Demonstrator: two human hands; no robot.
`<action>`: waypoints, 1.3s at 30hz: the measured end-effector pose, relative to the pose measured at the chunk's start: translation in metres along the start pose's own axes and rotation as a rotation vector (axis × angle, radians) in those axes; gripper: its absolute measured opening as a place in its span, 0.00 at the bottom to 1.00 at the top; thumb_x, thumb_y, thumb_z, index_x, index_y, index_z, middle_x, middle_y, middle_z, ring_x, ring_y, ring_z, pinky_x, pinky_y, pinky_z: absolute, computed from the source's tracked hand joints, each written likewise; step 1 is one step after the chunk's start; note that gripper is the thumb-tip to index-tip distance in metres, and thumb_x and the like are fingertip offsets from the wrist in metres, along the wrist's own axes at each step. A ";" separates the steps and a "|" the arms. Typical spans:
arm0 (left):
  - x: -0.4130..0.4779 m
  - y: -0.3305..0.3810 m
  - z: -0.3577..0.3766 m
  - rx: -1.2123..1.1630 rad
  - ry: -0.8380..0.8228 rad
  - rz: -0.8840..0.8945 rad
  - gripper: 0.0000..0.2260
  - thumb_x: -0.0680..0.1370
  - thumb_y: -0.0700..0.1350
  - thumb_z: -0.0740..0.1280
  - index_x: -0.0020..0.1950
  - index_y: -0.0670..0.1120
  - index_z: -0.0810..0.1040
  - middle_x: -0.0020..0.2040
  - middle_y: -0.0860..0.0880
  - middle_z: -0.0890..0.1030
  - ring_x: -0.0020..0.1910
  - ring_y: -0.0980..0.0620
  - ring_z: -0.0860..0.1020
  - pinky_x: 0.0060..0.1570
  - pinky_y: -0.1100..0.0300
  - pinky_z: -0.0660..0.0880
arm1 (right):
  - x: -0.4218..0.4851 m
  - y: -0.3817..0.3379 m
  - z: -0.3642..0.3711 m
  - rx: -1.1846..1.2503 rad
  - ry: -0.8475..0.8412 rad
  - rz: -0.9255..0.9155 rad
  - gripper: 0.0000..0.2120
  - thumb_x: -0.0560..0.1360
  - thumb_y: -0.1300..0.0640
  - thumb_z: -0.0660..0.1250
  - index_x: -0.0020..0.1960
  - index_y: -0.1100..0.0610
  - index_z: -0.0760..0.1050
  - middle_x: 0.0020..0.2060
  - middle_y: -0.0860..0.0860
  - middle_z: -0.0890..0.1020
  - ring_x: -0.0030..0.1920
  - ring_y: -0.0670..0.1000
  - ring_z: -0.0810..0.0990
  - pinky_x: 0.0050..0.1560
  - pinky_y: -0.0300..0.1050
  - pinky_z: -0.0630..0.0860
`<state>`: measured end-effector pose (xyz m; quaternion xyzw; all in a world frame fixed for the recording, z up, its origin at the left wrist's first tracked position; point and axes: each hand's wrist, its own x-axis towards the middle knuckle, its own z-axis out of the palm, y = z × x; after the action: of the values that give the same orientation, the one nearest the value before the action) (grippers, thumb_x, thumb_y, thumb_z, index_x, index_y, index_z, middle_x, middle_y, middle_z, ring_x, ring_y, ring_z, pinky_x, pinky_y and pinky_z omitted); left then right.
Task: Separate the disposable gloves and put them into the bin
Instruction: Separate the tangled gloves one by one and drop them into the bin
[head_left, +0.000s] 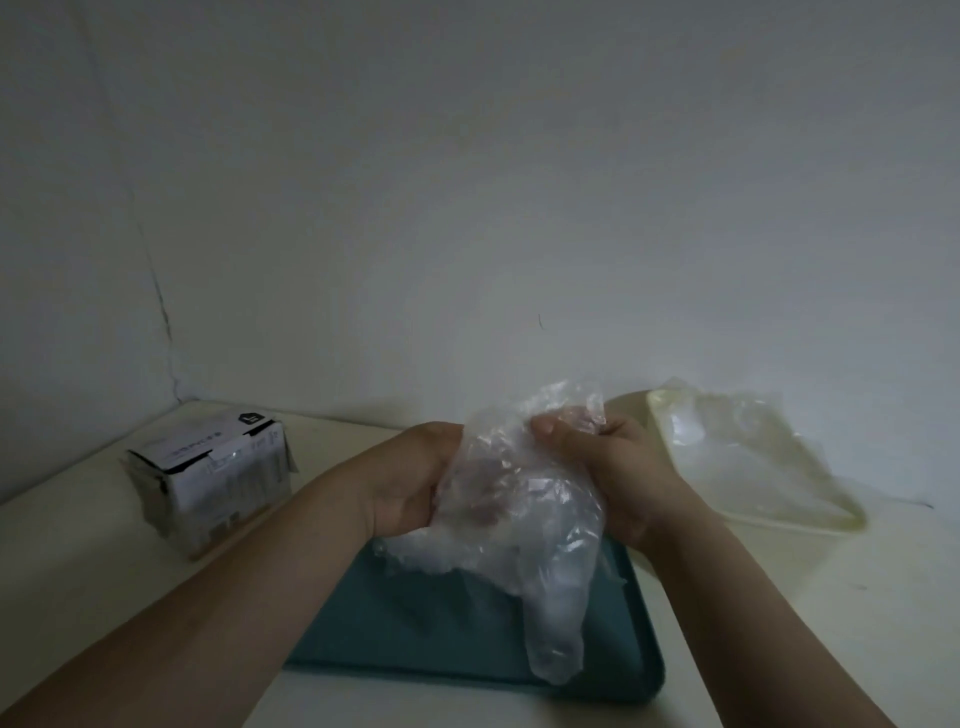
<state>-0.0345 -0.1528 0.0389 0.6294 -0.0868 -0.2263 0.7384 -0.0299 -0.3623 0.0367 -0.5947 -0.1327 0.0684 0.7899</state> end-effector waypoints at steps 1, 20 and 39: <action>-0.003 0.002 0.001 -0.040 0.023 0.009 0.09 0.80 0.44 0.69 0.45 0.43 0.87 0.43 0.44 0.84 0.38 0.48 0.82 0.39 0.55 0.81 | -0.002 -0.001 0.000 -0.005 0.059 -0.026 0.18 0.74 0.62 0.75 0.55 0.76 0.78 0.47 0.68 0.84 0.46 0.65 0.84 0.50 0.55 0.83; 0.018 0.027 0.001 -0.283 0.272 0.285 0.08 0.73 0.44 0.73 0.51 0.46 0.84 0.47 0.46 0.87 0.40 0.54 0.83 0.37 0.60 0.80 | -0.022 -0.018 -0.042 -0.186 0.523 -0.025 0.11 0.79 0.56 0.74 0.46 0.65 0.84 0.40 0.72 0.80 0.33 0.59 0.80 0.39 0.56 0.83; 0.066 0.082 0.074 0.130 0.137 0.210 0.10 0.75 0.42 0.66 0.35 0.43 0.83 0.50 0.39 0.86 0.37 0.47 0.78 0.36 0.57 0.73 | 0.046 -0.085 -0.182 -1.247 0.620 0.052 0.11 0.79 0.46 0.71 0.45 0.53 0.84 0.34 0.50 0.86 0.30 0.49 0.81 0.37 0.47 0.82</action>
<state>0.0110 -0.2394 0.1221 0.6773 -0.1160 -0.0983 0.7199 0.0625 -0.5419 0.0774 -0.9324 0.0989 -0.1747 0.3007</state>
